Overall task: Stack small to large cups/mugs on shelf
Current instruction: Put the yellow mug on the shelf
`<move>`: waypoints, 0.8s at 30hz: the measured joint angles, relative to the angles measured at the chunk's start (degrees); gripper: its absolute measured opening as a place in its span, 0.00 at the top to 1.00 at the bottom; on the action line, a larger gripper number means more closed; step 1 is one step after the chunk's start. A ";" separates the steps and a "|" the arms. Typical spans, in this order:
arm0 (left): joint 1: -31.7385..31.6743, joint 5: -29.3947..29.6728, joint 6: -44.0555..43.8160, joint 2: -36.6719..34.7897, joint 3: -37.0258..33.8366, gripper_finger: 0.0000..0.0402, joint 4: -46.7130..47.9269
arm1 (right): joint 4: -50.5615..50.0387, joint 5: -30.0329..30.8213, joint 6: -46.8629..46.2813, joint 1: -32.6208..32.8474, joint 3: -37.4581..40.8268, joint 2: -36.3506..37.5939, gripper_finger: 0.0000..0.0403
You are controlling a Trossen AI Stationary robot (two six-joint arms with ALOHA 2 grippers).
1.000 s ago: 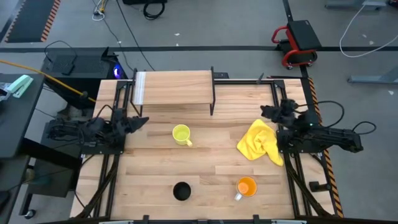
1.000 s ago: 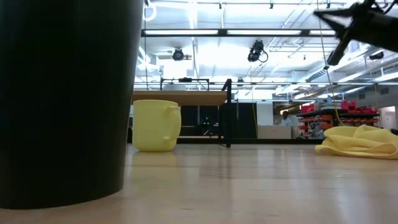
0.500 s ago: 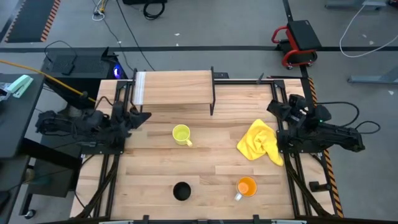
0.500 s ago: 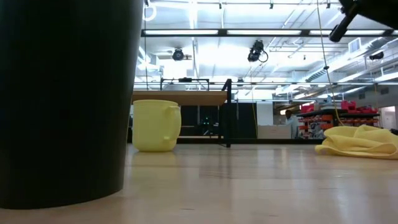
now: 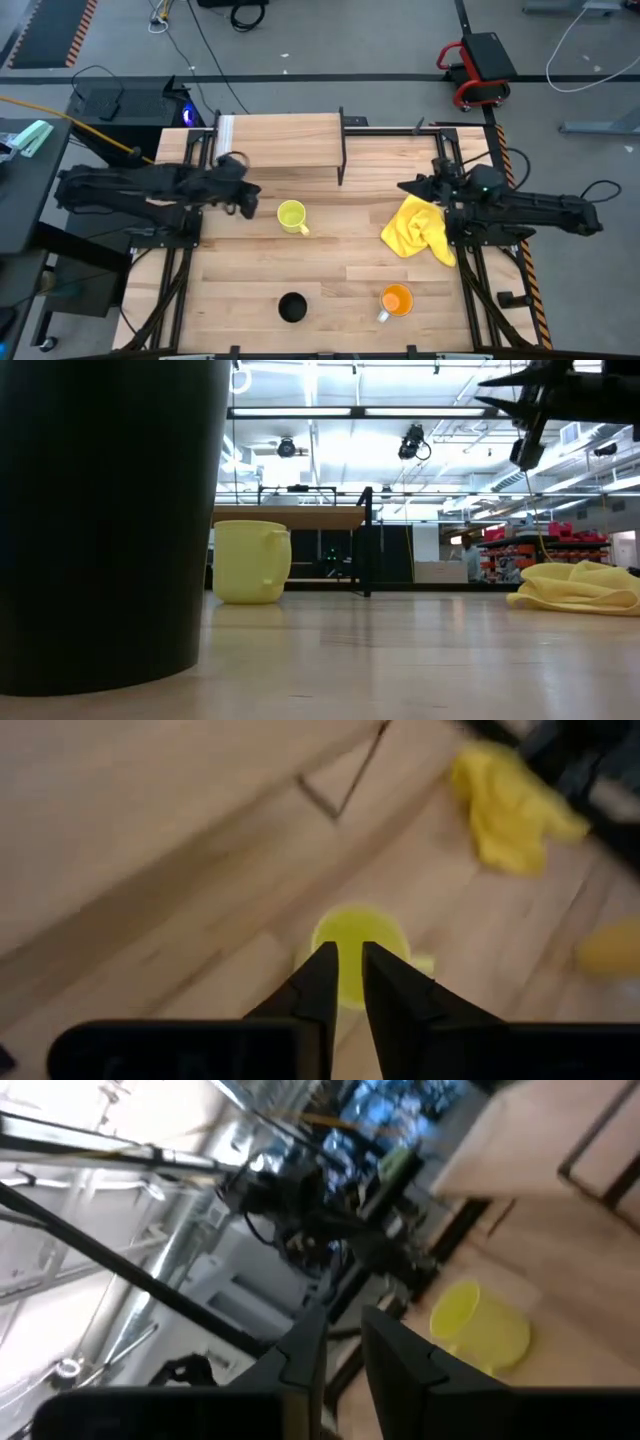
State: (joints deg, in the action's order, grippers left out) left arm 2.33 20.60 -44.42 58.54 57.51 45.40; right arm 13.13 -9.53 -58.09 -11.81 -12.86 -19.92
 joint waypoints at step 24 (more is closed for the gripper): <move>-9.61 -15.02 0.54 17.01 1.74 0.73 -1.84 | -7.74 12.31 -5.77 23.33 0.00 -7.76 0.83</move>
State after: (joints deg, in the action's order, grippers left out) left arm -7.28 5.58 -43.89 75.55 59.24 43.55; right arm 5.39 2.78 -63.86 11.51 -12.86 -27.68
